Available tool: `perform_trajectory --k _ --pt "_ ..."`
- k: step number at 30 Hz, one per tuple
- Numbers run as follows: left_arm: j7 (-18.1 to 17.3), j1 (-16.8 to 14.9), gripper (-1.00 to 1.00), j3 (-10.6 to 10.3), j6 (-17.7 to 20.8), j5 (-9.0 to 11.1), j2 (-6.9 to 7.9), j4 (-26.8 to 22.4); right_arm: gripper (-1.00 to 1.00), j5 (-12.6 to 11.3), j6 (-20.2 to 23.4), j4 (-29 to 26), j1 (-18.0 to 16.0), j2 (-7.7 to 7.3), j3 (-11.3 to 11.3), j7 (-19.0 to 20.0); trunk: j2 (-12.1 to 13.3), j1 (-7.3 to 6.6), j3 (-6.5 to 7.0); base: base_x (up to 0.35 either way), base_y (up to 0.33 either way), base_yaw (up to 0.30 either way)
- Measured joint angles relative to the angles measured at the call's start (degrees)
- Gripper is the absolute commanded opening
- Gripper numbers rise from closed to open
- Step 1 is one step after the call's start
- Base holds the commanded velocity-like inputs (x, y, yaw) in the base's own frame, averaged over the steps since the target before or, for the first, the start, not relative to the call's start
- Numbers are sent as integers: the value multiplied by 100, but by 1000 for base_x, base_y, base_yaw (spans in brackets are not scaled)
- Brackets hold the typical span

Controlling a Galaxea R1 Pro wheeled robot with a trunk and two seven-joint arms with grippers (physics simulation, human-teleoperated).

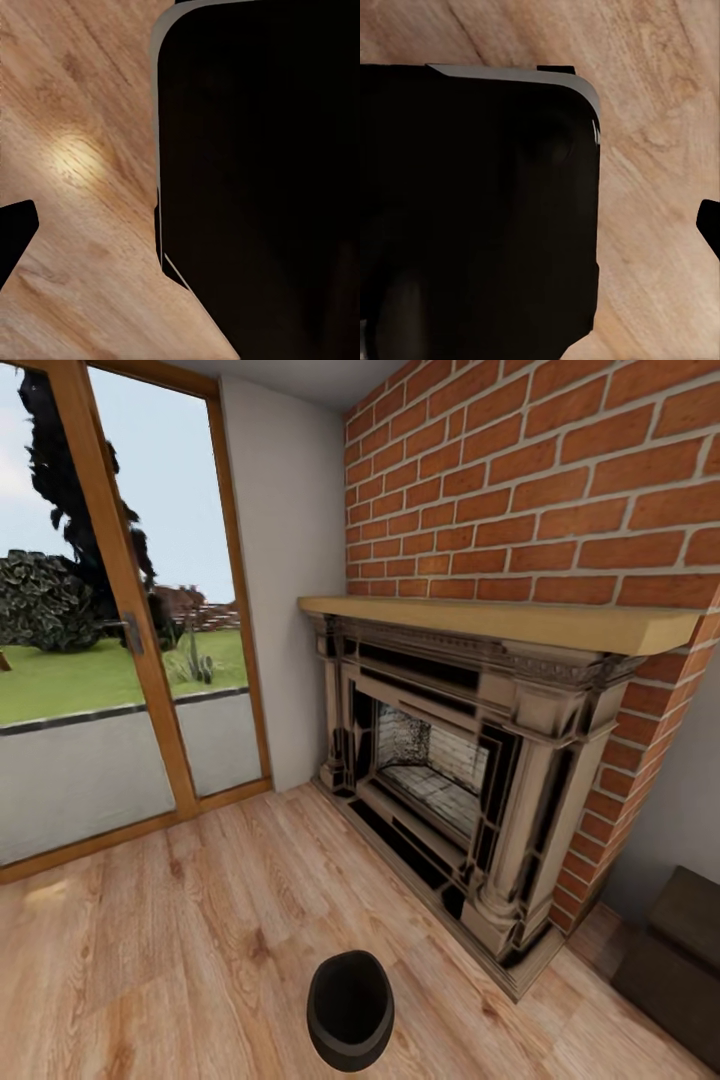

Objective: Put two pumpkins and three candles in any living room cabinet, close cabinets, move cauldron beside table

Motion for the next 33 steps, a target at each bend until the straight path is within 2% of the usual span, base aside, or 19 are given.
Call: perform_trajectory --k 9,16,18,21,22,23,26,27,29,30,32,33 --pt "0 1 100 7 -34 0 0 -4 100 7 0 0 1 17 2 43 0 0 -4 47 83 0" --pt "-30 -23 100 20 -137 -7 39 -173 100 57 42 -13 -2 112 21 9 0 0 -4 7 7 0" --pt "-42 -91 100 26 -29 26 92 -431 100 63 71 -68 -4 142 24 -4 0 0 -2 1 1 0" --pt "-61 -324 100 40 578 62 169 -852 100 39 355 -563 -6 201 20 -12 0 0 -2 0 0 0" --pt "-75 -492 100 49 1228 66 188 -1162 100 30 815 -1100 -12 213 19 -14 1 0 -1 0 0 0" --pt "-79 -580 100 53 1468 69 193 -1295 100 28 1011 -1364 -9 214 17 -14 1 0 -1 0 0 0" --pt "-79 -917 100 66 2525 142 186 -2168 100 34 2312 -2856 -13 226 31 -22 1 0 0 0 0 0" --pt "-75 -957 100 68 2644 169 177 -2322 100 39 2541 -3108 -10 229 32 -22 1 0 -1 0 0 0" --pt "-44 -1170 100 73 2951 312 127 -2819 100 46 3358 -3937 -15 263 40 -32 1 0 0 0 0 0" --pt "-37 -1243 100 74 3007 344 110 -2915 100 44 3532 -4130 -18 278 41 -35 1 0 -1 0 0 0" --pt "-15 -1582 100 75 3183 430 23 -3118 100 48 4011 -4794 -65 389 46 -55 1 0 0 0 0 0" --pt "-12 -1673 100 77 3208 439 6 -3143 100 49 4093 -4947 -78 429 48 -63 1 0 -1 0 0 0"
